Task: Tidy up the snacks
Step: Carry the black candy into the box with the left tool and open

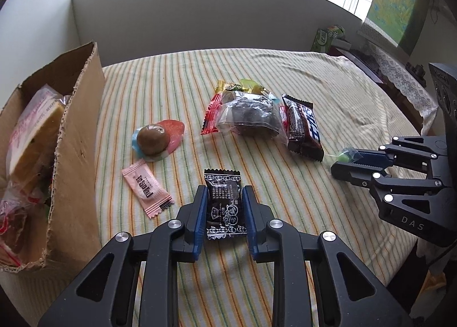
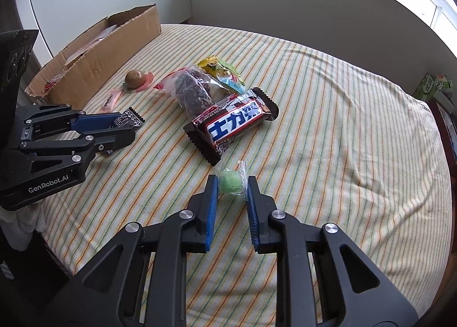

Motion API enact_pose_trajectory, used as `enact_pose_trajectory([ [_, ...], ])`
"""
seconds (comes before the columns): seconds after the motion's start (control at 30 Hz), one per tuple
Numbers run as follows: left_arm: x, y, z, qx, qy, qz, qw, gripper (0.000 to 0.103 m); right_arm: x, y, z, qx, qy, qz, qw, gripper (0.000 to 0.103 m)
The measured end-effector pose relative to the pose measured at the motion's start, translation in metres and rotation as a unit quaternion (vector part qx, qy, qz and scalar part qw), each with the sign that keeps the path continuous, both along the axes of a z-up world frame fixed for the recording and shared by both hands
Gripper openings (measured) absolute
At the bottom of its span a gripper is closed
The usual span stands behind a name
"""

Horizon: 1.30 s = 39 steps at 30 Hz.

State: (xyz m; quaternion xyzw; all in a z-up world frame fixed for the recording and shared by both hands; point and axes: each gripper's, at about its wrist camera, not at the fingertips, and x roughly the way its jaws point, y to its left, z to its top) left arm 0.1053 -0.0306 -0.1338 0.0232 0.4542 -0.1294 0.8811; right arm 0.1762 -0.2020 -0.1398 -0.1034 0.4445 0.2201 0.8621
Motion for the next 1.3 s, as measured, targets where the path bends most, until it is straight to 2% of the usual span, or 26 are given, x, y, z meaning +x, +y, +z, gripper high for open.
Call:
enact_pose_trajectory([
  [0.23,-0.002,0.010,0.011,-0.025,-0.010,0.014,0.9995,0.022,-0.004,-0.007,0.012,0.020,-0.008,-0.003,1.000,0.019],
  [0.4,-0.012,0.025,0.040,-0.044,-0.048,0.024,0.9976,0.022,-0.004,0.001,0.036,0.039,-0.026,0.005,0.999,0.019],
  [0.57,-0.018,0.055,0.069,-0.065,-0.083,0.047,0.9933,0.022,0.000,0.031,0.067,0.061,-0.046,0.036,0.996,0.019],
  [0.77,-0.018,0.101,0.091,-0.043,-0.123,0.093,0.9871,0.022,0.009,0.088,0.090,0.089,-0.059,0.085,0.991,0.019],
  [0.8,-0.017,0.108,0.091,-0.038,-0.126,0.104,0.9859,0.022,0.010,0.099,0.091,0.091,-0.060,0.094,0.990,0.019],
  [0.9,-0.015,0.135,0.084,-0.054,-0.116,0.131,0.9831,0.022,0.015,0.129,0.091,0.101,-0.053,0.119,0.986,0.019],
  [1.0,-0.012,0.151,0.072,-0.040,-0.105,0.153,0.9818,0.022,0.016,0.157,0.087,0.102,-0.048,0.141,0.984,0.019],
  [1.07,-0.013,0.162,0.067,-0.046,-0.097,0.162,0.9810,0.022,0.016,0.172,0.082,0.101,-0.041,0.157,0.982,0.019],
  [1.23,-0.019,0.182,0.069,-0.048,-0.104,0.195,0.9742,0.022,0.010,0.200,0.071,0.089,-0.035,0.182,0.979,0.020],
  [1.27,-0.019,0.184,0.070,-0.050,-0.106,0.199,0.9730,0.022,0.009,0.203,0.069,0.085,-0.037,0.184,0.979,0.022],
  [1.3,-0.020,0.186,0.071,-0.052,-0.108,0.203,0.9719,0.023,0.008,0.205,0.069,0.081,-0.037,0.186,0.979,0.028],
])
